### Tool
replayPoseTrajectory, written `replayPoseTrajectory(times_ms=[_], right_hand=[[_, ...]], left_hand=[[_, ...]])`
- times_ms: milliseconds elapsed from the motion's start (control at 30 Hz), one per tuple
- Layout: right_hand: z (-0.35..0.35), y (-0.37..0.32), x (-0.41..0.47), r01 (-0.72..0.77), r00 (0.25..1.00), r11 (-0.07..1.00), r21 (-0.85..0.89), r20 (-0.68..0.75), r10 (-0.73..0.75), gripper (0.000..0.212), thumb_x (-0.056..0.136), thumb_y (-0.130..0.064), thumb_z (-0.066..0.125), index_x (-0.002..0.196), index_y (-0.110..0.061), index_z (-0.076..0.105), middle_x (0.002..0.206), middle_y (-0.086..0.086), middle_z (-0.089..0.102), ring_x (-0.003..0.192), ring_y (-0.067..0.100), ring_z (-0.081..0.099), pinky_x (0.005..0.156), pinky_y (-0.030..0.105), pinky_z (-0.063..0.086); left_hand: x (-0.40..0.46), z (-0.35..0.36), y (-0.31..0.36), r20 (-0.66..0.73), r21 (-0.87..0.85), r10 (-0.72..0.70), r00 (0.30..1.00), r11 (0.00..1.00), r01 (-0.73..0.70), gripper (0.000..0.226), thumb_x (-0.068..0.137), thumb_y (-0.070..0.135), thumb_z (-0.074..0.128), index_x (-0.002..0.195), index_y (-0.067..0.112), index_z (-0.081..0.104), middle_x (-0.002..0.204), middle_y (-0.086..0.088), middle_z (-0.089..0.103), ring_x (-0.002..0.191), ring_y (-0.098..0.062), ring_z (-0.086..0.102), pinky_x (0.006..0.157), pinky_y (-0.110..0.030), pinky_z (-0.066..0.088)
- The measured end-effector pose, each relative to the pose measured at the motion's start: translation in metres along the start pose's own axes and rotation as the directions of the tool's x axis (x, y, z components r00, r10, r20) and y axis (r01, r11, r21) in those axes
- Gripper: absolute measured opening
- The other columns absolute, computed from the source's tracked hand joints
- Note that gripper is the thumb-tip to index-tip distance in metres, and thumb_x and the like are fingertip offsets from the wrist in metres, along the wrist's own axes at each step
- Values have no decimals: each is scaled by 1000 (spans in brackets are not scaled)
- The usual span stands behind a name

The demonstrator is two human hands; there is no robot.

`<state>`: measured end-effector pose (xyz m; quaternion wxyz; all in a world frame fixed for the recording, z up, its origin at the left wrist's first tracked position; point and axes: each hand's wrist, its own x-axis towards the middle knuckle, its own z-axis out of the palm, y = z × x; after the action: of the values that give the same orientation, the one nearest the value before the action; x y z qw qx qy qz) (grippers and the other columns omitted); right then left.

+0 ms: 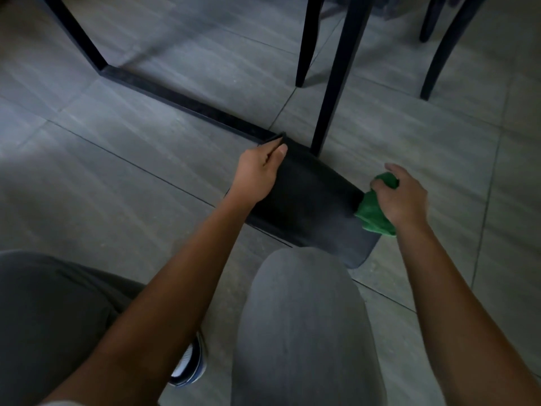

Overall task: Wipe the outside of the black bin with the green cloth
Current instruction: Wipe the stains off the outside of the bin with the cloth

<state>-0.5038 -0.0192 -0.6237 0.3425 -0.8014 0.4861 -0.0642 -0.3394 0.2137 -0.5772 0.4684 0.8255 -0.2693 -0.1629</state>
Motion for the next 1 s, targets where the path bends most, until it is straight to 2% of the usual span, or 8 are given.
replayPoseTrajectory(times_ms=[167,300,433,533,633,767,900,1000], right_hand=[[-3,-78,-21,198,980,972,127,-36,-195,50,101,-53,49,148,-35,50,144,7,54,128,25,55,94,29,36],[1,-110,-34,298,954,954,18,12,-298,53,99,-65,46,146,-41,49,143,7,50,125,28,56,90,33,39],[0,-106,-40,343,939,931,-121,15,-344,55,94,-71,46,141,-43,55,136,3,51,116,26,61,86,33,42],[-4,-109,-36,347,935,912,-217,9,-354,54,95,-67,46,142,-41,54,135,5,51,117,30,60,88,37,46],[-1,-117,-38,381,919,869,-316,24,-395,52,99,-58,45,146,-37,53,134,10,53,115,34,60,86,39,47],[-2,-116,-36,368,918,859,-355,-5,-396,50,101,-50,44,147,-34,52,136,12,52,116,37,57,84,40,47],[-10,-112,-32,346,937,860,-376,83,-341,57,97,-44,51,152,-32,43,147,10,42,130,39,46,94,46,47],[-12,-111,-26,369,929,875,-313,88,-360,56,97,-37,54,152,-30,46,147,10,44,130,37,49,98,44,47]], left_hand=[[9,9,20,97,46,73,993,996,-77,53,106,22,49,155,6,35,110,-17,70,100,-26,67,93,-37,53],[3,31,24,204,-248,57,977,969,-5,51,107,11,44,155,2,29,158,-13,39,148,-19,34,124,-34,25],[1,46,16,286,-320,143,947,946,-46,53,105,-2,41,155,1,26,156,-3,35,146,-12,29,118,-15,24],[7,48,10,272,-252,200,941,959,-130,49,103,2,47,151,0,38,153,-12,45,144,-20,39,121,-25,27],[10,32,2,33,-5,169,985,986,-169,44,100,12,50,144,9,55,143,-9,59,133,-20,54,114,-25,38],[9,-21,-43,-472,144,-67,879,978,152,39,100,24,49,137,18,59,139,-4,61,126,-22,56,109,-37,45],[-1,-27,-99,-32,-46,-578,815,816,577,55,106,49,40,136,6,58,133,-16,63,125,-33,59,102,-40,47],[-14,-3,-106,211,-402,-661,720,612,681,50,108,39,41,141,4,54,135,-19,62,125,-35,60,110,-49,45]])
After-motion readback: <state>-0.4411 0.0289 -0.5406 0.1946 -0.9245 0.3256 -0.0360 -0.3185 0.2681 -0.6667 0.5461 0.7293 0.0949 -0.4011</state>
